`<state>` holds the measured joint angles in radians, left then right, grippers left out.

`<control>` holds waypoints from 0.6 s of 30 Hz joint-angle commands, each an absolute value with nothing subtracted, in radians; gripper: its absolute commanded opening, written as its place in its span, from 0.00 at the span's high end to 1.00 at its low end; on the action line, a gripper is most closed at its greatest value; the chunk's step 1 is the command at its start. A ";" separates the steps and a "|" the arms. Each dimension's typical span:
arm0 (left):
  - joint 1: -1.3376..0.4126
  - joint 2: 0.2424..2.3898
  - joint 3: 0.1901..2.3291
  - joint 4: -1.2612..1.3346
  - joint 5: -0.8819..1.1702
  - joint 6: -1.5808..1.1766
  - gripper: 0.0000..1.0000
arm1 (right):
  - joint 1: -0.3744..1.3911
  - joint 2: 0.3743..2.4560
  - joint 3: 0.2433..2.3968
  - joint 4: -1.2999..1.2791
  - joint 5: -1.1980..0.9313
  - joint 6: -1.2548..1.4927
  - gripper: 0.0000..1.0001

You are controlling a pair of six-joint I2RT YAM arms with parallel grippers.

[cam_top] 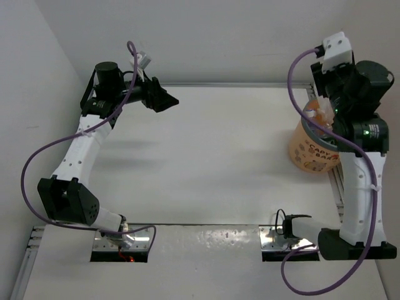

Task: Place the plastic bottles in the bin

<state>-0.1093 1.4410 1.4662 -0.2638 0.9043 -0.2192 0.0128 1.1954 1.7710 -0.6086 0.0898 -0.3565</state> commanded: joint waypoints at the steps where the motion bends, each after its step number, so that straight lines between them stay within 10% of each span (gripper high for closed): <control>1: -0.104 1.431 1.460 -0.252 0.933 -0.227 0.00 | -0.064 1.164 1.562 -0.435 0.191 -0.635 1.00; 18: -0.114 1.417 1.433 -0.252 0.914 -0.239 0.00 | -0.163 1.230 1.301 -0.213 0.127 -0.670 0.88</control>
